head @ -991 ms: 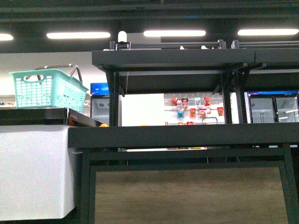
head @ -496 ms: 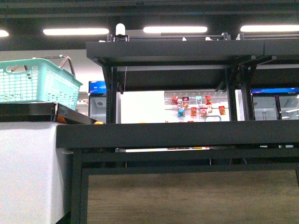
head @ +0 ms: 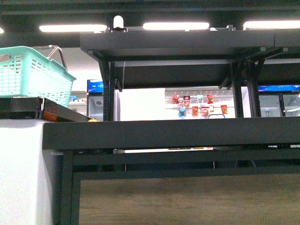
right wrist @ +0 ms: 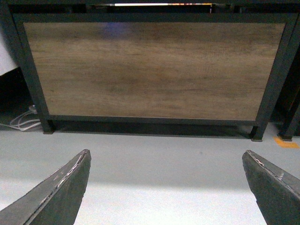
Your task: Pick lemon from shelf
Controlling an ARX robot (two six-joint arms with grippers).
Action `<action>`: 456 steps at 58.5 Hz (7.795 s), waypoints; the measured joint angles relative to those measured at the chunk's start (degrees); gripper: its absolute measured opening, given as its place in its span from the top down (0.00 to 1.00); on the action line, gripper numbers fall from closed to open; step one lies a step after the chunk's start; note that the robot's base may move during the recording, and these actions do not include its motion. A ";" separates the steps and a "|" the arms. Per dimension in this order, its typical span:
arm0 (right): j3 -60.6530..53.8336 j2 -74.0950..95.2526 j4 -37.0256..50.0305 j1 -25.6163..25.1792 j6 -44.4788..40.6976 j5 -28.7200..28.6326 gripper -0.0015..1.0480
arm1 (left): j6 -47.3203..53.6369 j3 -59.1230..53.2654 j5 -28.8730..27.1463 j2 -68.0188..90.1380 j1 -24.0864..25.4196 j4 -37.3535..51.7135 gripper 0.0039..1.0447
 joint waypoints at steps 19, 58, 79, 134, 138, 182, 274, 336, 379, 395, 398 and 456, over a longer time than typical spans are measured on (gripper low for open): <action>0.00 0.00 0.00 0.00 0.00 0.02 0.07 | 0.00 0.00 0.09 0.00 0.00 0.00 0.07; 0.00 0.02 0.00 0.00 0.00 0.00 0.07 | 0.00 0.00 0.09 0.00 0.00 0.00 0.07; 0.00 0.00 0.00 0.00 0.00 -0.04 0.07 | 0.00 0.00 0.09 0.00 0.00 0.00 0.07; 0.00 0.00 0.00 0.00 0.02 0.07 0.07 | 0.02 0.00 0.09 0.00 0.00 0.00 0.07; 0.00 0.00 0.00 0.00 0.00 0.02 0.07 | 0.00 0.00 0.07 0.00 0.00 0.00 0.07; 0.00 0.00 0.00 0.00 0.02 0.02 0.07 | 0.00 0.00 0.09 0.00 0.00 0.00 0.07; 0.00 0.02 0.02 0.00 0.02 0.00 0.07 | -48.00 47.28 28.37 69.11 31.74 5.33 0.07; 0.00 0.02 0.02 0.00 0.02 0.00 0.07 | -62.69 87.80 23.98 112.32 30.51 7.45 0.41; 0.00 0.02 0.02 0.00 0.02 0.00 0.07 | -49.77 73.75 28.76 94.14 20.76 4.74 0.87; 0.00 0.02 0.02 0.00 0.02 0.00 0.07 | -47.54 67.49 31.61 86.05 7.45 6.12 0.87; 0.00 0.02 0.02 0.00 0.02 0.00 0.07 | -47.39 66.82 31.54 86.01 4.83 6.40 0.88; 4.11 8.90 -9.33 0.46 4.81 5.29 0.07 | -48.61 64.65 25.88 95.60 -19.56 13.40 0.89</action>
